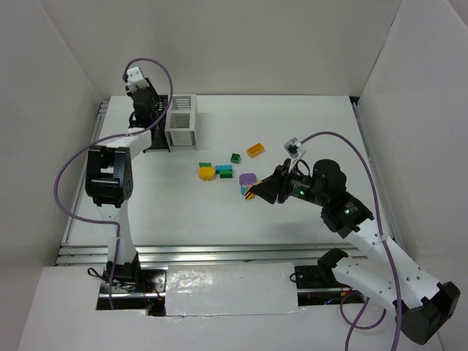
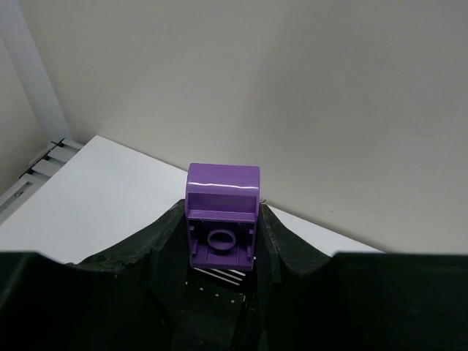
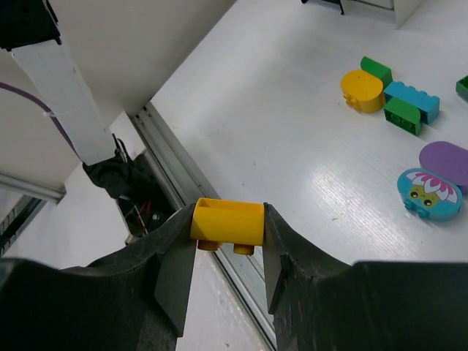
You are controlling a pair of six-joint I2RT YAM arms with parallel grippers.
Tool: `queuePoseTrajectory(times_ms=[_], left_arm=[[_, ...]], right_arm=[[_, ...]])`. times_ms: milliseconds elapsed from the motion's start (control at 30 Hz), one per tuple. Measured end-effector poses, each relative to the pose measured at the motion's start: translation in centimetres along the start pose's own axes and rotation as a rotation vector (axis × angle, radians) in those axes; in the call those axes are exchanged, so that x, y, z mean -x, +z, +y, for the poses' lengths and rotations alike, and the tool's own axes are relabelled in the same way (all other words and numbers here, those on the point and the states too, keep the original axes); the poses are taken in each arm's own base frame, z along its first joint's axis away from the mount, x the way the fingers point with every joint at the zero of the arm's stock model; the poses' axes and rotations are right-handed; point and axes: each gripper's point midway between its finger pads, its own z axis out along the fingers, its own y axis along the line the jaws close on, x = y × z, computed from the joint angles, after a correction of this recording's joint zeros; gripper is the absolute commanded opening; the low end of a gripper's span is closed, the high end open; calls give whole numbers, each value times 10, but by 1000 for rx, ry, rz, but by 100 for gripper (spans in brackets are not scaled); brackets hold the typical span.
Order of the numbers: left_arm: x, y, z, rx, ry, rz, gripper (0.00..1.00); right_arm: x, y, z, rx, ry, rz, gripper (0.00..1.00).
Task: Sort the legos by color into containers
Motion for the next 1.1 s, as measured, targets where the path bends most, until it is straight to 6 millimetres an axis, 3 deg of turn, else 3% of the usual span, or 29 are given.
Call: queuePoseTrajectory(times_ms=[167, 267, 300, 333, 467, 667, 767, 833, 900, 1000, 1100], left_arm=[[-22, 3, 2, -8, 12, 31, 20], [-34, 5, 4, -9, 19, 48, 38], [-37, 5, 5, -8, 21, 54, 49], [-40, 5, 6, -7, 22, 59, 52], [-42, 6, 7, -9, 19, 63, 65], [-41, 7, 7, -17, 10, 59, 72], [-41, 7, 7, -17, 9, 60, 81], [-41, 6, 7, -15, 4, 67, 92], [-39, 3, 9, -1, -5, 91, 100], [-27, -11, 6, 11, -39, 188, 100], [21, -32, -16, -68, -115, 244, 99]], right_arm=[[-5, 6, -5, -10, 13, 26, 0], [-6, 6, -6, -10, 14, 28, 0], [-6, 6, -6, -10, 13, 28, 0], [-6, 6, -6, -10, 13, 28, 0], [-6, 6, -6, -12, 9, 27, 0], [-6, 6, -7, -14, -1, 26, 0], [-5, 6, -7, -16, -2, 25, 0], [-5, 6, -8, -21, -1, 23, 0], [-5, 7, -11, -32, 0, 20, 0], [-8, 12, -17, -52, 20, 34, 0], [-11, 20, -22, -64, 49, 52, 0]])
